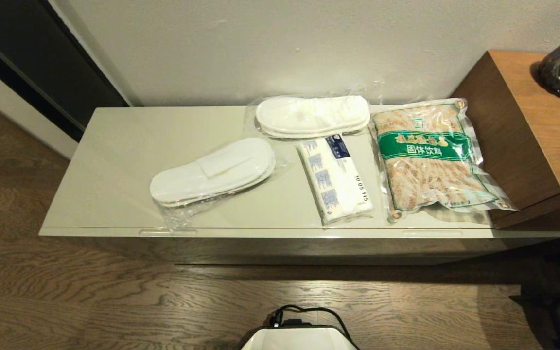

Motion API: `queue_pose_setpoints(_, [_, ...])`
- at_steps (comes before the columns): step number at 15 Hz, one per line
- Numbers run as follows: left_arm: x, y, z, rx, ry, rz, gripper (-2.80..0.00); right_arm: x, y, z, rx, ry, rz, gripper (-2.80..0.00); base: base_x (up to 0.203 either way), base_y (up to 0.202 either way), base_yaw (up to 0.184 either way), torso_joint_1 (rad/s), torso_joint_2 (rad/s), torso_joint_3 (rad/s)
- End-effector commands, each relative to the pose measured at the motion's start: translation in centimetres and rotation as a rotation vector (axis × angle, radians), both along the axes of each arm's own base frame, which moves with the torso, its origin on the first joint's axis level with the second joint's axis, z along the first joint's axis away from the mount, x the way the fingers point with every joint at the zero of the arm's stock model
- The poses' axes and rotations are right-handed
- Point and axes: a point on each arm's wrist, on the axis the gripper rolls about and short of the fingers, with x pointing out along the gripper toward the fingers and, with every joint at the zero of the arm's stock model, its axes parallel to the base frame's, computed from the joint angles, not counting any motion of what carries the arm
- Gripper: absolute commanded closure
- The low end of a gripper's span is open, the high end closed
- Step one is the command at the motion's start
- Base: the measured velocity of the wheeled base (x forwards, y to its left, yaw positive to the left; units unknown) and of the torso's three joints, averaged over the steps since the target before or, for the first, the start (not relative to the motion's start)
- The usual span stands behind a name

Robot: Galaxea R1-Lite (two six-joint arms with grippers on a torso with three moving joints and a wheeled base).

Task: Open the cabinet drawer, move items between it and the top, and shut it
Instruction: Open the drawer

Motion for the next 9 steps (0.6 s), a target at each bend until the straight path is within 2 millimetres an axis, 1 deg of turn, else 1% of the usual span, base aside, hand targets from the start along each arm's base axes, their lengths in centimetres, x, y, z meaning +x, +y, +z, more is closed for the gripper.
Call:
queue_pose_setpoints(1, [0.0, 0.0, 0.0, 0.002, -0.005, -0.001, 0.00, 0.0, 0.0, 0.1, 0.031, 0.007, -0.005, 0.00, 0.000, 0.000, 0.000, 0.000, 0.00, 0.000])
queue_pose_setpoints(3, [0.0, 0.0, 0.0, 0.002, -0.005, -0.001, 0.00, 0.0, 0.0, 0.1, 0.023, -0.006, -0.005, 0.00, 0.000, 0.000, 0.000, 0.000, 0.00, 0.000])
queue_pose_setpoints(4, [0.0, 0.0, 0.0, -0.002, -0.005, 0.001, 0.00, -0.2, 0.0, 0.8, 0.019, -0.028, -0.005, 0.00, 0.000, 0.000, 0.000, 0.000, 0.00, 0.000])
queue_pose_setpoints(5, [0.0, 0.0, 0.0, -0.012, -0.005, 0.000, 0.00, -0.8, 0.0, 2.1, 0.020, -0.052, -0.004, 0.00, 0.000, 0.000, 0.000, 0.000, 0.00, 0.000])
queue_pose_setpoints(6, [0.0, 0.0, 0.0, -0.012, -0.005, 0.002, 0.00, -1.9, 0.0, 4.1, 0.028, -0.075, 0.001, 0.00, 0.000, 0.000, 0.000, 0.000, 0.00, 0.000])
queue_pose_setpoints(7, [0.0, 0.0, 0.0, -0.009, -0.005, 0.004, 0.00, -3.6, 0.0, 6.6, 0.043, -0.111, 0.017, 0.00, 0.000, 0.000, 0.000, 0.000, 0.00, 0.000])
queue_pose_setpoints(8, [0.0, 0.0, 0.1, -0.007, -0.005, 0.002, 0.00, -5.8, 0.1, 9.0, 0.057, -0.150, 0.046, 0.00, 0.000, 0.000, 0.000, 0.000, 0.00, 0.000])
queue_pose_setpoints(9, [0.0, 0.0, 0.1, -0.005, -0.004, -0.001, 0.00, -7.9, 0.2, 10.8, 0.065, -0.165, 0.077, 0.00, 0.000, 0.000, 0.000, 0.000, 0.00, 0.000])
